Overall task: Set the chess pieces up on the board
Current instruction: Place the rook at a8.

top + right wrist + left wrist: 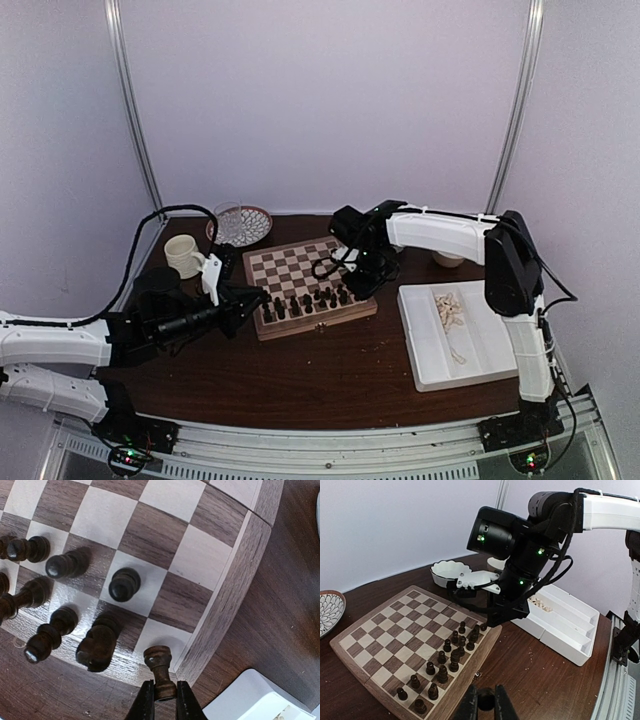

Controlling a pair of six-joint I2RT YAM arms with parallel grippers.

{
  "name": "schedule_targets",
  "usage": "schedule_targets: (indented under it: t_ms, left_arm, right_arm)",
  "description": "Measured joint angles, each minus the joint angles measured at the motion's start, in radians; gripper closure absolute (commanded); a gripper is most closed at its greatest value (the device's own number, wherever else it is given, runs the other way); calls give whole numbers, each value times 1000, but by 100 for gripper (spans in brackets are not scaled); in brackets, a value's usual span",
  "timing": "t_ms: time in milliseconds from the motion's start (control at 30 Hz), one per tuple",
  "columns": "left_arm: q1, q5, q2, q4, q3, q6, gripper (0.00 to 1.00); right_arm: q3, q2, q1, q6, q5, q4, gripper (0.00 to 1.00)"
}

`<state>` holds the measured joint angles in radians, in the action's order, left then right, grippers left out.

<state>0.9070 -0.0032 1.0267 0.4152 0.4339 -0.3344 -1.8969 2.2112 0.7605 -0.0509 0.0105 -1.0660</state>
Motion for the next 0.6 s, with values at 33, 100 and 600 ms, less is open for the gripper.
schedule_targets:
  t_ms: [33,100,600]
  left_arm:
    - [0,4,0,0,0,0,100]
    - [0,11,0,0,0,0,100]
    - [0,26,-2,0,0,0,100]
  right_arm:
    - [-3,1,0,0,-1,-2,86]
    - [-12,2,0,0,-4,-4,85]
    - [-16,4,0,0,-10,-4,76]
